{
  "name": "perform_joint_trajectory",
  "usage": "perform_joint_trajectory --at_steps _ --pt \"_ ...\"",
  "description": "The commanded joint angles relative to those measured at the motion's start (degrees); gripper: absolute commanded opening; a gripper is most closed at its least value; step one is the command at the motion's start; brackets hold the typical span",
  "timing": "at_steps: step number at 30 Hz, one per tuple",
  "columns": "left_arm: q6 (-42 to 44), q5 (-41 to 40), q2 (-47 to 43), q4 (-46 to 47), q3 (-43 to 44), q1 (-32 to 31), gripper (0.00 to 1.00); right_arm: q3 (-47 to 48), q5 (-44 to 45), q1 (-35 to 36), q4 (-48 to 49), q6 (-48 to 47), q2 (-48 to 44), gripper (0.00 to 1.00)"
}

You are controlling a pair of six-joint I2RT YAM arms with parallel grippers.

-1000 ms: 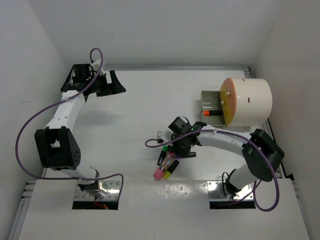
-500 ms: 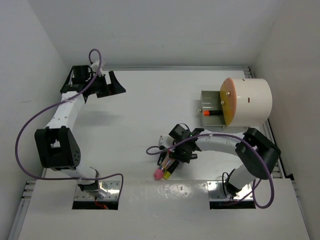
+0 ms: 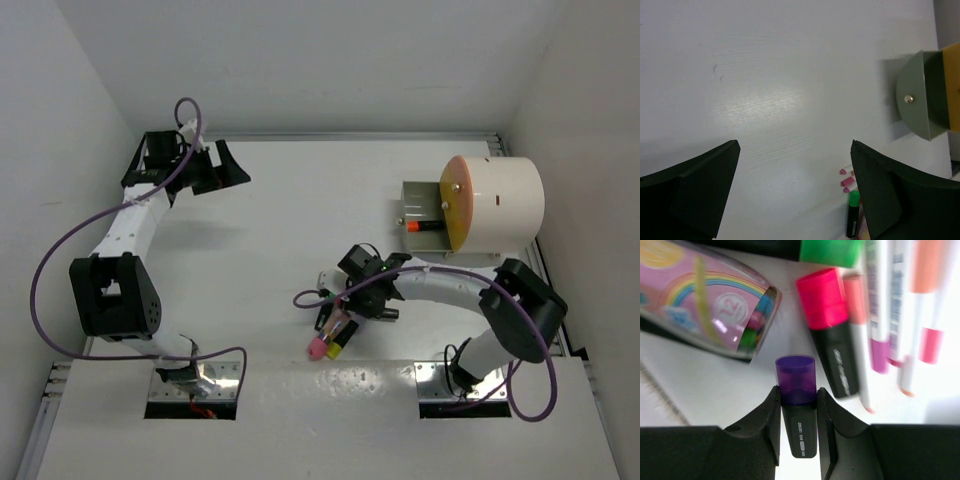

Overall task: Sort the stationery into containers
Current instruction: Pick up the pen from the center of the board, then place the pen in the drawer.

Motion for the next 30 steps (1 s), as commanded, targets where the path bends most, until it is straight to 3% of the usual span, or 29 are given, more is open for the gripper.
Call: perform_joint_trajectory --at_steps 1,4,8,12,15,19,29,30 --pt "-4.2 -7.8 -3.5 4.8 -3.5 -1.6 1.0 6.8 -1.0 -1.1 -6.5 -0.1 -7.3 0.01" --pt "-1.5 -12.7 -6.3 7.4 -4.2 -6.1 1.0 15.2 -2.0 -4.3 -13.1 0.9 -9.4 0.0" --pt "3.6 -14.8 -4.0 -3.6 0.2 -11.6 1.0 25.3 -0.6 -10.4 -18.0 2.5 -9.0 0.0" --pt "3.4 -20.2 -5.9 -4.3 -4.5 -16.5 1.0 34.1 2.3 -17.3 -20.1 4.1 -5.2 0.0" --pt "1.5 -26.0 -9.9 -1.6 -10.1 -20.5 1.0 37.4 6.6 -23.2 -18.6 6.0 -2.1 0.0" --pt "2.6 -26.8 -12.3 -1.0 -13.1 -25.2 1.0 41.3 12.3 -29.1 -17.1 9.3 2.5 0.0" --pt "3.6 -29.2 -13.0 -1.1 -15.4 -29.4 1.0 46.2 23.6 -31.7 -16.2 16.5 10.0 0.0" --pt "3.8 -29.2 -12.7 -1.3 -15.3 -29.5 1.0 46.4 24.2 -31.8 -16.2 16.7 10.5 0.09"
